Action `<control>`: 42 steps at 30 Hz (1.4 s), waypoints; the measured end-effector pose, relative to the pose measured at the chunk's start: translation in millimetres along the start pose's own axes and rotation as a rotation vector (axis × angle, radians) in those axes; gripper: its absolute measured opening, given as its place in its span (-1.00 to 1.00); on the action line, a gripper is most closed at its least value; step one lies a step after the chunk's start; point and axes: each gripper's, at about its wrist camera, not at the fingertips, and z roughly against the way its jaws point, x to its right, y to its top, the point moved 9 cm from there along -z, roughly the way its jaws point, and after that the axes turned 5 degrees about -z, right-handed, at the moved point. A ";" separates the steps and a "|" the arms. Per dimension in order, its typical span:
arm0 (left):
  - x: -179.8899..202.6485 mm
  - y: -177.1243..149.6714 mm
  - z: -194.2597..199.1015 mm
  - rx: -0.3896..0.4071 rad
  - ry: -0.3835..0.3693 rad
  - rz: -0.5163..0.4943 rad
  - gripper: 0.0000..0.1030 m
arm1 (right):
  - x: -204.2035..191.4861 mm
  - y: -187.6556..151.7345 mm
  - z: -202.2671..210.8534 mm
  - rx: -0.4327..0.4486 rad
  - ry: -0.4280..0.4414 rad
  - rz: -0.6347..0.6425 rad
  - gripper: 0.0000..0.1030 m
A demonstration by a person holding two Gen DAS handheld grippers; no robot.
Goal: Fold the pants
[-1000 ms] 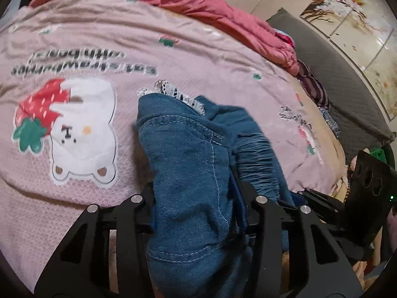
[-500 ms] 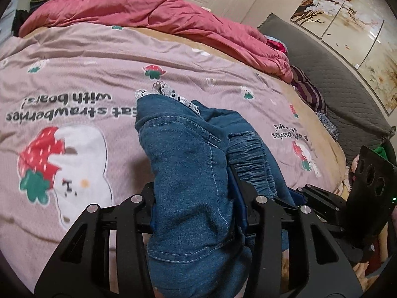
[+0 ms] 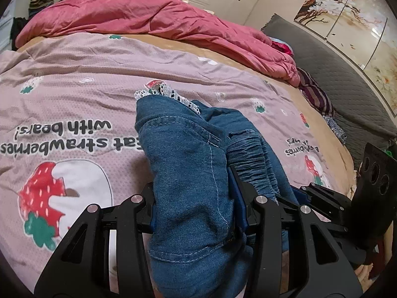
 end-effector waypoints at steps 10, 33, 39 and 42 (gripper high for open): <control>-15.9 -5.0 -23.8 -0.039 0.005 0.028 -0.29 | 7.5 -1.3 -22.1 -0.035 -0.004 -0.013 -0.54; -34.9 -29.2 -49.6 -0.101 0.039 0.060 0.08 | 50.3 -41.0 -49.8 -0.148 -0.119 -0.124 0.10; -35.8 -32.4 -49.6 -0.112 0.049 0.060 0.22 | 53.3 -43.3 -51.8 -0.147 -0.135 -0.118 0.14; -36.6 -32.0 -46.9 -0.111 0.050 0.062 0.29 | 53.8 -43.1 -50.6 -0.147 -0.139 -0.121 0.14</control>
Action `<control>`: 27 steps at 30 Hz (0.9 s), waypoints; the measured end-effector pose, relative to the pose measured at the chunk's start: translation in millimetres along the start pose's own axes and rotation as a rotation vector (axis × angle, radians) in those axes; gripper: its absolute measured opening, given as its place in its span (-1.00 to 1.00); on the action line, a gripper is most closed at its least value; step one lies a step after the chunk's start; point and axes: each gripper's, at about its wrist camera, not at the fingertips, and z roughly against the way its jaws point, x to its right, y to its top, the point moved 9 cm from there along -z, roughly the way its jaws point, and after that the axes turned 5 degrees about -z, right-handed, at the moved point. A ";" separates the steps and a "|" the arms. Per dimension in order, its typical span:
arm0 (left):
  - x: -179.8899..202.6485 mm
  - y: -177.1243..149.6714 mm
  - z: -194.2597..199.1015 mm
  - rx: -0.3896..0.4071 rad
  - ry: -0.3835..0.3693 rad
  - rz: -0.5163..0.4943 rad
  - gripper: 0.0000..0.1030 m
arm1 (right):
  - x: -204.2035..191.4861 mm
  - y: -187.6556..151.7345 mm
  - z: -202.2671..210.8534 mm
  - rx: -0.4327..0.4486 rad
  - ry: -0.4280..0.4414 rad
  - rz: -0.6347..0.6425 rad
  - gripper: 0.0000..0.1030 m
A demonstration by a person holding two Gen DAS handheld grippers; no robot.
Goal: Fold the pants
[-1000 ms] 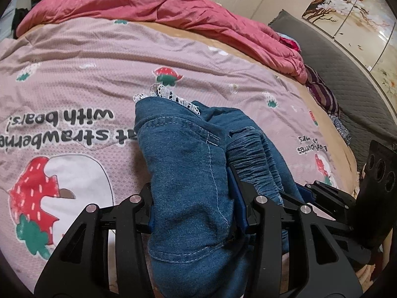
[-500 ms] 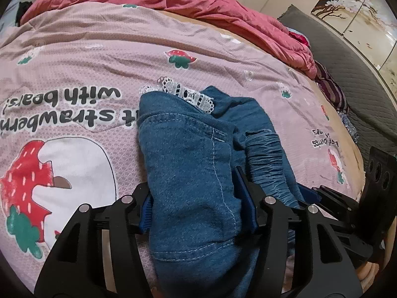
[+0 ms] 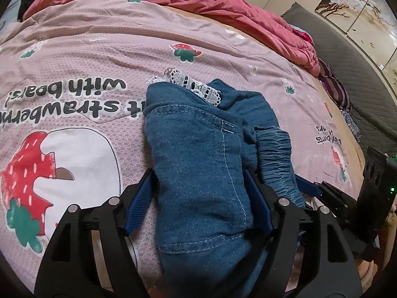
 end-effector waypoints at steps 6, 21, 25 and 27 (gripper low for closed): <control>-1.7 1.2 10.5 0.014 0.007 -0.004 0.47 | 3.2 0.3 6.0 0.007 -0.052 0.005 0.55; 3.6 4.8 44.1 0.072 0.024 -0.001 0.76 | 1.7 5.4 41.9 0.113 -0.061 0.012 0.80; 7.4 4.7 58.4 0.097 0.033 -0.006 0.81 | 1.8 8.4 58.7 0.156 -0.077 0.020 0.86; 9.0 5.1 65.0 0.110 0.039 -0.014 0.82 | 1.6 8.8 67.1 0.176 -0.085 0.023 0.90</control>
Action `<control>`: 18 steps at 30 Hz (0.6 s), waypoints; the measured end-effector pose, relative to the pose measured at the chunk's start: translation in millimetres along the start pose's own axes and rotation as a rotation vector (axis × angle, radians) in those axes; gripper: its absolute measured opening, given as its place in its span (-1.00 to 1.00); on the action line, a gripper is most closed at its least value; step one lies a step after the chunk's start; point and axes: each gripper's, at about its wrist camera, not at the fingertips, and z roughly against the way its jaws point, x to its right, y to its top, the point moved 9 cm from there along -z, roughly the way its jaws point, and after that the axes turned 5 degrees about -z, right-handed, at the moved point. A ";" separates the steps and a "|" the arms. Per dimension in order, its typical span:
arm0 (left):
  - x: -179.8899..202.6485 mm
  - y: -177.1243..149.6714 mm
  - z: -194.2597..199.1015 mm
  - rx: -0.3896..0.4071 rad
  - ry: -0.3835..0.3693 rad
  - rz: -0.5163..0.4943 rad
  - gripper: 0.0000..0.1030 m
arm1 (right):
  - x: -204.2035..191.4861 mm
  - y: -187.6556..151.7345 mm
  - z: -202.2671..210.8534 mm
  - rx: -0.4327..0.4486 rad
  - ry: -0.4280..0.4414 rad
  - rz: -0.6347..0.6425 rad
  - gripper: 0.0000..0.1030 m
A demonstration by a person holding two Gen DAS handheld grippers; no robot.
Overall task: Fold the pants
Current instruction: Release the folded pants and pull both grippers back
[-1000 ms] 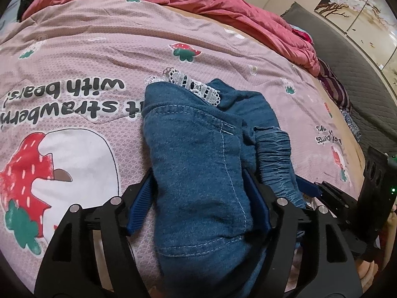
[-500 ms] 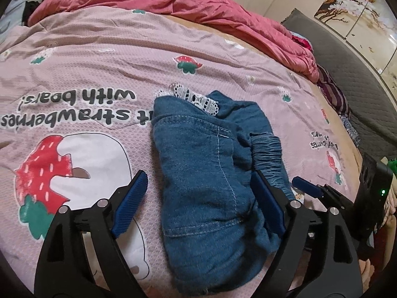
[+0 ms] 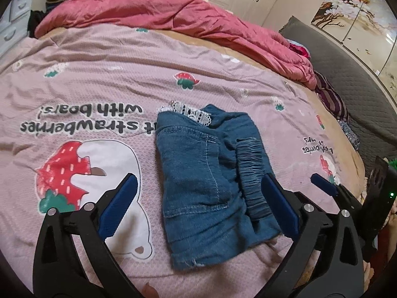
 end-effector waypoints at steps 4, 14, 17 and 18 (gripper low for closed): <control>2.7 -0.8 16.5 0.033 0.026 -0.025 0.82 | 0.8 1.9 18.9 0.041 -0.017 0.003 0.91; 9.2 -24.4 52.3 0.081 0.090 -0.063 0.82 | -15.9 -6.2 62.0 0.111 -0.011 0.024 0.91; 14.1 -37.5 55.6 0.079 0.080 -0.057 0.82 | -21.3 -12.8 70.9 0.119 -0.003 0.027 0.91; 14.9 -42.4 57.0 0.079 0.081 -0.053 0.82 | -22.8 -15.4 73.5 0.122 -0.004 0.028 0.91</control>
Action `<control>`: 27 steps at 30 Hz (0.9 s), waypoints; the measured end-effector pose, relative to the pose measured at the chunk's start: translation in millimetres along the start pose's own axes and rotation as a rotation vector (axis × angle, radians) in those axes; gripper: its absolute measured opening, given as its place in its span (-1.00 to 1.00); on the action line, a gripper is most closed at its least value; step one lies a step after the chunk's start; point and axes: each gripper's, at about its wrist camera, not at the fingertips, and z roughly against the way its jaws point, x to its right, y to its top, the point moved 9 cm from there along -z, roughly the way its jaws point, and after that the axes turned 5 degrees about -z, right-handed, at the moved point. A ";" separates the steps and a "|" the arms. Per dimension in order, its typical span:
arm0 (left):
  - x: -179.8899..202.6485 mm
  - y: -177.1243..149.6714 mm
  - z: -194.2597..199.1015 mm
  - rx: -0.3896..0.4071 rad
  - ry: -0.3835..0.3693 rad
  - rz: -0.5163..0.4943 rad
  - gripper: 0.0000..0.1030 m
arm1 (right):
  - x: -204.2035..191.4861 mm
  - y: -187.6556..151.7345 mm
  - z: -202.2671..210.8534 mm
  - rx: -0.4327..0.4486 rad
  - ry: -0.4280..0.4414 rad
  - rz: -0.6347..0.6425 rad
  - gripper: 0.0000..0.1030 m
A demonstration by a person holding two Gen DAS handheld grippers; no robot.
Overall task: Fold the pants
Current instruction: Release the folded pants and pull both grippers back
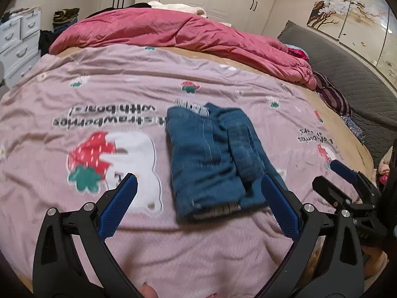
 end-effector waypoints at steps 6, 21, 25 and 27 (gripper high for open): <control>-2.5 -26.1 10.2 0.008 0.016 0.027 0.82 | -7.7 -12.6 15.6 0.022 -0.006 0.041 0.91; -11.2 -68.4 7.1 -0.033 0.047 0.051 0.82 | -15.2 -50.8 15.8 -0.005 0.001 0.034 0.91; -11.7 -72.6 5.6 -0.034 0.054 0.043 0.82 | -13.0 -57.5 16.2 -0.006 -0.007 0.038 0.92; -11.4 -73.6 4.5 -0.033 0.052 0.045 0.82 | -12.3 -61.0 15.1 -0.014 -0.008 0.034 0.92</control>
